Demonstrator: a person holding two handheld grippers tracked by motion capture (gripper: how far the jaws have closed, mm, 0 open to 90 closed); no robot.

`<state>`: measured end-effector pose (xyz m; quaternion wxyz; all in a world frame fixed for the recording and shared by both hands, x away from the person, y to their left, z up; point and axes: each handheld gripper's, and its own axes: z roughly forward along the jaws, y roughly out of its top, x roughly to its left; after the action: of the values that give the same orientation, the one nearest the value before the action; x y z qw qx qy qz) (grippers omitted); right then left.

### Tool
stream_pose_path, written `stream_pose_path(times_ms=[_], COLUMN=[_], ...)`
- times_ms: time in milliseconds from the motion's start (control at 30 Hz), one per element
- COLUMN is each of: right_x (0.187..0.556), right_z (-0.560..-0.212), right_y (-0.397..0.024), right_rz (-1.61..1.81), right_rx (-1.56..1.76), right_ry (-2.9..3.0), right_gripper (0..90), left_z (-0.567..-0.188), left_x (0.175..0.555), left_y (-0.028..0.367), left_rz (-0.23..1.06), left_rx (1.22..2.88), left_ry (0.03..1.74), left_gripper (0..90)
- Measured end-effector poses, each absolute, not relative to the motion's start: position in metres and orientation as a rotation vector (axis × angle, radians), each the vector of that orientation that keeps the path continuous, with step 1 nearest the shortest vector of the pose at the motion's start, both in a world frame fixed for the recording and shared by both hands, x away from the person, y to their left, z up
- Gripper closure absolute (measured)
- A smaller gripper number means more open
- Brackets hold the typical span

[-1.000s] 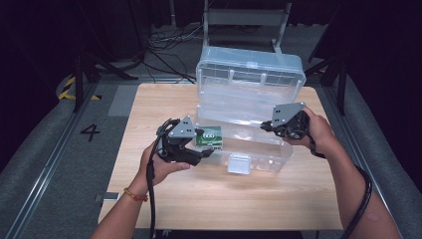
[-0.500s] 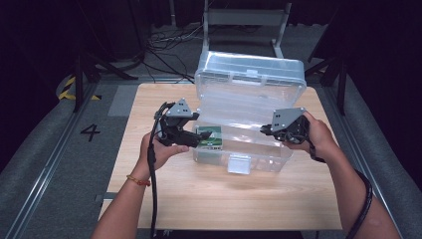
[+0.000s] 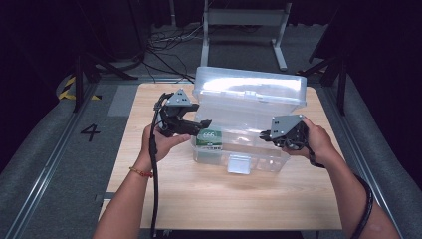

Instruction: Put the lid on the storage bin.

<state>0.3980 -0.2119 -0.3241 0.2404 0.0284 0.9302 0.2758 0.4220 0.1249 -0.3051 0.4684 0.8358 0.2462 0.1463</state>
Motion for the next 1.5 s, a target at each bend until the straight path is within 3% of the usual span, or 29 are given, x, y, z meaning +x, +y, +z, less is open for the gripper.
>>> stream_pose_path(times_ms=[533, 833, 1500], right_x=[0.388, 0.372, 0.341], right_z=[-0.333, -0.337, -0.338], right_y=[-0.217, -0.246, -0.315], right_rz=[0.801, 0.881, 0.984], right_rx=[0.123, 0.198, 0.373], right_ry=[2.505, 2.434, 2.376], right_gripper=[80.7, 76.9, 70.5], left_z=[-0.304, -0.307, -0.324], left_x=[0.423, 0.424, 0.414], left_y=[0.128, 0.128, 0.133], left_rz=[0.341, 0.315, 0.267], left_rx=[2.072, 2.090, 2.151], left_ry=[0.619, 0.600, 0.565], left_gripper=[53.9, 59.4, 57.0])
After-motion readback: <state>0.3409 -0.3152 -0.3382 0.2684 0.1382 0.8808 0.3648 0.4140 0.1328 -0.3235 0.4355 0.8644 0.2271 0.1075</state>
